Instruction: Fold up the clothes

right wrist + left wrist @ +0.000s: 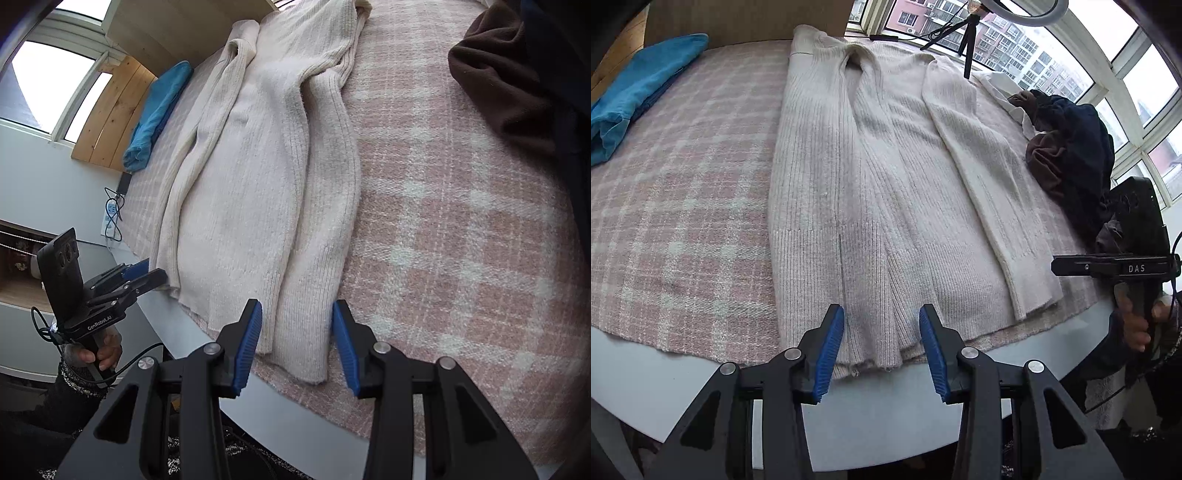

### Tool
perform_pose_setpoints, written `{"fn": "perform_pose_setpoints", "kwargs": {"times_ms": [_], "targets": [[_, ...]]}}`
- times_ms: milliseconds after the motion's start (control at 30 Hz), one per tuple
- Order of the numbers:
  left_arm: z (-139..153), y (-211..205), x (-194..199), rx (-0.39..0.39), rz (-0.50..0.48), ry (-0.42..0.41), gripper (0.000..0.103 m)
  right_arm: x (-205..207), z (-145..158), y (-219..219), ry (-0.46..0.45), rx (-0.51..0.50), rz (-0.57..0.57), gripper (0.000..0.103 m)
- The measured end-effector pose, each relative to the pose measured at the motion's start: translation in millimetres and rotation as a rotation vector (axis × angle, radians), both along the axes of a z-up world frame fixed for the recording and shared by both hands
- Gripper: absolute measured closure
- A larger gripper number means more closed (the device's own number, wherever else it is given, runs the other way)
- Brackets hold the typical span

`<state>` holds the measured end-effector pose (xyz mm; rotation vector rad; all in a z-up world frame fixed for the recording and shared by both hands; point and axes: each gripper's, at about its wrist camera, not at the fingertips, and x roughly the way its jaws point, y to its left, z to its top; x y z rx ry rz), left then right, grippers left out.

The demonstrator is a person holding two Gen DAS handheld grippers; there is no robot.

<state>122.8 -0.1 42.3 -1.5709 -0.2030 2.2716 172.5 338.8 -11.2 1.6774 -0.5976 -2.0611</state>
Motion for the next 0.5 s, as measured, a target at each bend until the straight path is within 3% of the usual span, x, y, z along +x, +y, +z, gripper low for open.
{"fn": "perform_pose_setpoints", "kwargs": {"times_ms": [133, 267, 333, 400, 500], "targets": [[6, -18, 12, 0.006, 0.058, 0.023, 0.064, 1, 3, 4, -0.013, 0.016, -0.002, 0.064], [-6, -17, 13, -0.019, 0.057, 0.005, 0.068, -2, 46, 0, 0.111, 0.095, -0.001, 0.064], [-7, -10, 13, -0.051, 0.052, 0.025, 0.078, -17, 72, -15, 0.168, 0.072, 0.048, 0.064], [-8, -4, 14, -0.085, 0.047, 0.046, 0.079, -43, 87, -42, 0.198, 0.044, 0.118, 0.064], [-8, 2, 15, -0.126, 0.045, 0.076, 0.088, -89, 95, -90, 0.209, 0.013, 0.238, 0.064]]}}
